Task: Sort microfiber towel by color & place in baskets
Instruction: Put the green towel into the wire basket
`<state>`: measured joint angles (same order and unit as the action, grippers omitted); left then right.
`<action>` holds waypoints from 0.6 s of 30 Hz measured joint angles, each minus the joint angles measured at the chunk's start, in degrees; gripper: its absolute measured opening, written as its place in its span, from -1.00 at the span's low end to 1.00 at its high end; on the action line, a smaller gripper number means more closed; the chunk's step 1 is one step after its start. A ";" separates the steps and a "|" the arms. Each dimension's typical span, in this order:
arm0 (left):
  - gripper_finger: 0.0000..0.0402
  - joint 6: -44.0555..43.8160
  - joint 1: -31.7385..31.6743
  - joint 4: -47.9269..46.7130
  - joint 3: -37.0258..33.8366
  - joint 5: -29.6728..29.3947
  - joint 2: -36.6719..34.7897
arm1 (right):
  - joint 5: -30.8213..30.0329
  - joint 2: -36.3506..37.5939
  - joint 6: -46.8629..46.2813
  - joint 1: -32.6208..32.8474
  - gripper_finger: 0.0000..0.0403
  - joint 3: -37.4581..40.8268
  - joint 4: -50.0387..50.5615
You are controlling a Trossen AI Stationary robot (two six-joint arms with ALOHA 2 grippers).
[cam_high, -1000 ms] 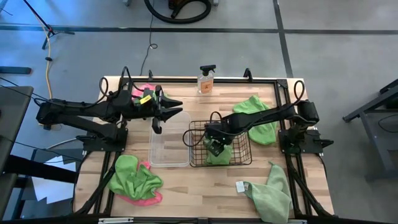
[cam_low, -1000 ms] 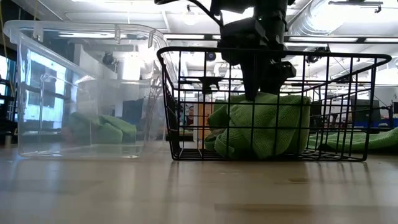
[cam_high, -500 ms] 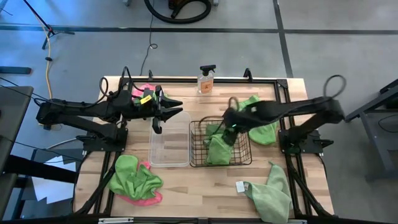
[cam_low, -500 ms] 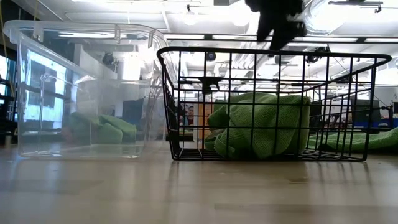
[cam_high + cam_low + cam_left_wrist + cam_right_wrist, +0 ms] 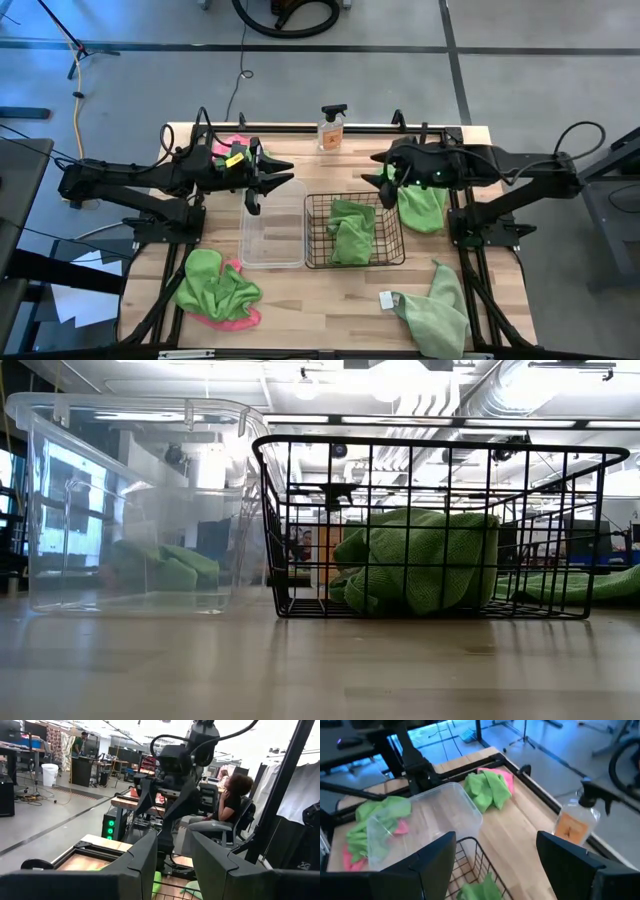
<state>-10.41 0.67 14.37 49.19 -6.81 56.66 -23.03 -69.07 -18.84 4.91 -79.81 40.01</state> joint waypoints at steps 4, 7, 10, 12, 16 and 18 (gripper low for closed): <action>-0.47 0.00 0.00 -0.11 0.00 0.00 0.00 | 0.94 0.14 3.63 -0.02 0.35 4.01 -7.31; -0.47 -0.02 0.02 -0.58 0.00 0.00 0.00 | 5.25 0.97 5.42 0.00 0.35 11.55 -19.73; -0.47 -0.02 0.02 -1.34 0.00 -0.02 0.00 | 8.24 2.19 5.68 -0.01 0.35 17.98 -32.72; -0.47 -0.04 0.02 -1.38 0.00 -0.02 0.02 | 8.76 3.12 6.89 -0.02 0.35 20.31 -39.65; -0.47 0.00 0.02 -1.51 0.00 -0.02 0.02 | 9.09 3.80 13.60 -0.02 0.35 20.35 -42.89; -0.47 0.00 0.02 -1.86 0.00 -0.02 0.02 | 9.06 3.68 16.11 -0.02 0.35 20.01 -42.55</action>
<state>-10.41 0.69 12.51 49.19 -6.83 56.69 -13.97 -65.39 -2.74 4.89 -59.80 -2.54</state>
